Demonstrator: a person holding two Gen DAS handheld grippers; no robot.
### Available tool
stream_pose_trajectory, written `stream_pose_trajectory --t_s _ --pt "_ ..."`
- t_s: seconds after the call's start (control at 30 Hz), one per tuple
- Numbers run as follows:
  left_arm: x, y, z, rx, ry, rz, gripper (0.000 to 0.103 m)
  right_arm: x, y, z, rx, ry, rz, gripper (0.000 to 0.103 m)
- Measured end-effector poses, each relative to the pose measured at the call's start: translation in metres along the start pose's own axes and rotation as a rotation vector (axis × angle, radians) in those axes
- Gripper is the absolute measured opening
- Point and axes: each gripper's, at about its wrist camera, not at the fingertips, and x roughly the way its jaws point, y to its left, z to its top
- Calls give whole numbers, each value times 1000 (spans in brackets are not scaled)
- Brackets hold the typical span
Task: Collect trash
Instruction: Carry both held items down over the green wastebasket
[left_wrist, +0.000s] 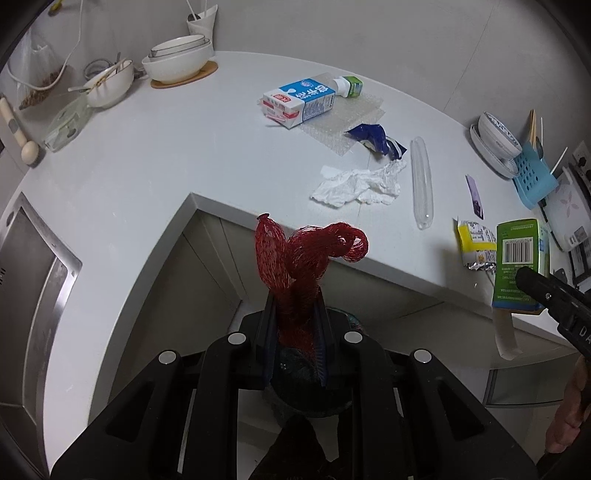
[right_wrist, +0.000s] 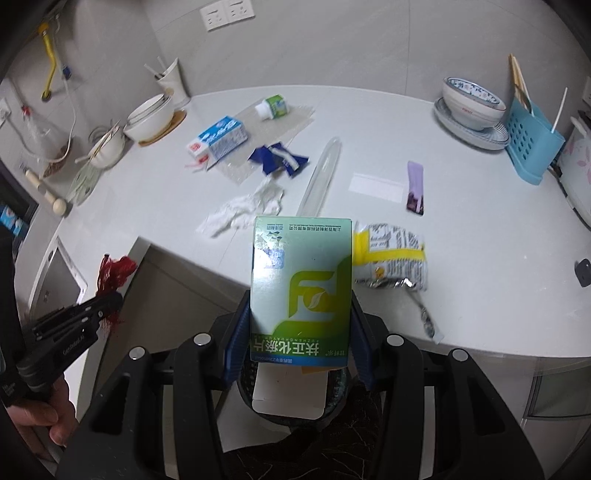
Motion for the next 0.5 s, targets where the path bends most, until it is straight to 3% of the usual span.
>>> stream_pose_trajectory --t_s 0.5 --pt "55 4 -63 7 68 -48 16 66 18 -65 -102 109 6 46"
